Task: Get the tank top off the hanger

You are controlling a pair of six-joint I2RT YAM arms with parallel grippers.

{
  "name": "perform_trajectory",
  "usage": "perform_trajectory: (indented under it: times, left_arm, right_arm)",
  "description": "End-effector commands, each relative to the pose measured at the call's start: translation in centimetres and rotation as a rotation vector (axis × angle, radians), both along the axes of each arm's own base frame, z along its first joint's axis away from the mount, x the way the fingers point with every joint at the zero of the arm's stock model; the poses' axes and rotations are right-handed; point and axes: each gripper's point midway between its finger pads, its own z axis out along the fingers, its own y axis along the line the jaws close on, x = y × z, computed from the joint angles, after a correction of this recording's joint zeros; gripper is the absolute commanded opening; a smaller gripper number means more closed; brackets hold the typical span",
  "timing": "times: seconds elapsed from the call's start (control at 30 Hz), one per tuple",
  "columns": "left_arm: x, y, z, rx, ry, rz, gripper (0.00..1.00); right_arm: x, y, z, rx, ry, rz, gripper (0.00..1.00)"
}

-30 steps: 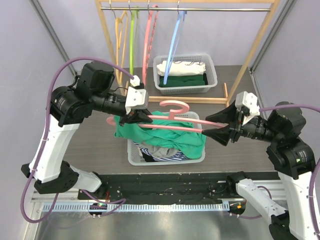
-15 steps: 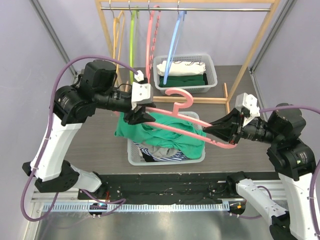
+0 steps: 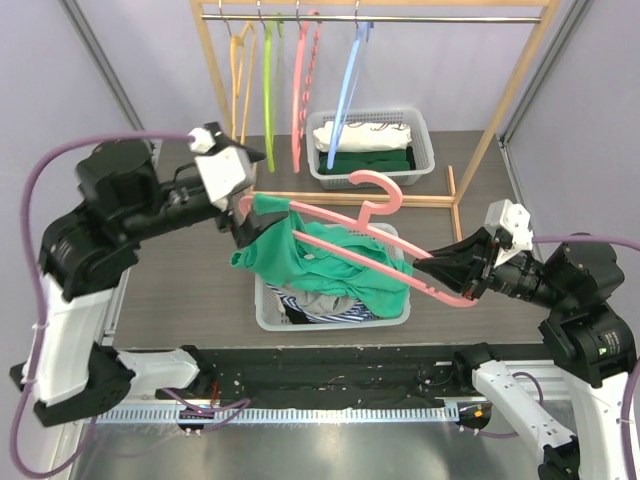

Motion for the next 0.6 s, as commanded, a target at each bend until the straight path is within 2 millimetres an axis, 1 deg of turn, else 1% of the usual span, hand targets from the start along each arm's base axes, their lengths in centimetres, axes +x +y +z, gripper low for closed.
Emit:
perform_trajectory:
  times: [0.0, 0.03, 0.07, 0.1, 0.13, 0.17, 0.2, 0.3, 0.4, 0.47, 0.5, 0.57]
  left_arm:
    - [0.0, 3.3, 0.9, -0.050, -0.120, 0.131, 1.00]
    - [0.4, 3.9, 0.5, -0.040, -0.120, 0.171, 1.00]
    - [0.3, 4.4, 0.1, -0.040, -0.110, 0.193, 1.00]
    - [0.6, 4.5, -0.9, -0.024, -0.080, 0.211, 1.00]
    - [0.5, 4.7, -1.3, -0.022, -0.068, 0.218, 1.00]
    - [0.0, 5.1, -1.4, -0.029, -0.073, 0.214, 1.00]
    - [-0.1, 4.9, -2.2, -0.024, -0.063, 0.207, 1.00]
    - [-0.2, 4.9, -3.0, -0.023, -0.050, 0.206, 1.00]
    - [0.3, 4.6, -3.3, -0.035, -0.037, 0.213, 1.00]
    - [0.5, 4.2, -3.0, -0.059, -0.016, 0.217, 1.00]
    - [0.5, 4.1, -2.2, -0.081, -0.022, 0.218, 1.00]
    - [1.0, 3.6, -1.7, -0.096, -0.013, 0.221, 1.00]
  right_arm:
    - [0.0, -0.5, 2.7, 0.053, -0.111, -0.041, 0.01]
    - [-0.1, -0.6, 3.0, 0.057, -0.123, -0.048, 0.01]
    - [-0.1, -0.7, 3.4, 0.061, -0.139, -0.056, 0.01]
    - [-0.2, -0.8, 4.1, 0.068, -0.155, -0.065, 0.01]
    - [-0.3, -0.9, 4.6, 0.072, -0.167, -0.069, 0.01]
    - [-0.4, -0.9, 5.2, 0.081, -0.183, -0.069, 0.01]
    - [-0.7, -0.9, 6.1, 0.098, -0.189, -0.065, 0.01]
    - [-1.5, -0.6, 7.7, 0.125, -0.190, -0.031, 0.01]
    - [-2.5, -0.6, 8.9, 0.135, -0.197, -0.006, 0.01]
    - [-2.8, -0.4, 8.9, 0.125, -0.175, 0.011, 0.01]
    - [-3.1, -0.5, 9.0, 0.126, -0.176, 0.016, 0.01]
    - [-3.4, -0.5, 8.7, 0.124, -0.169, 0.019, 0.01]
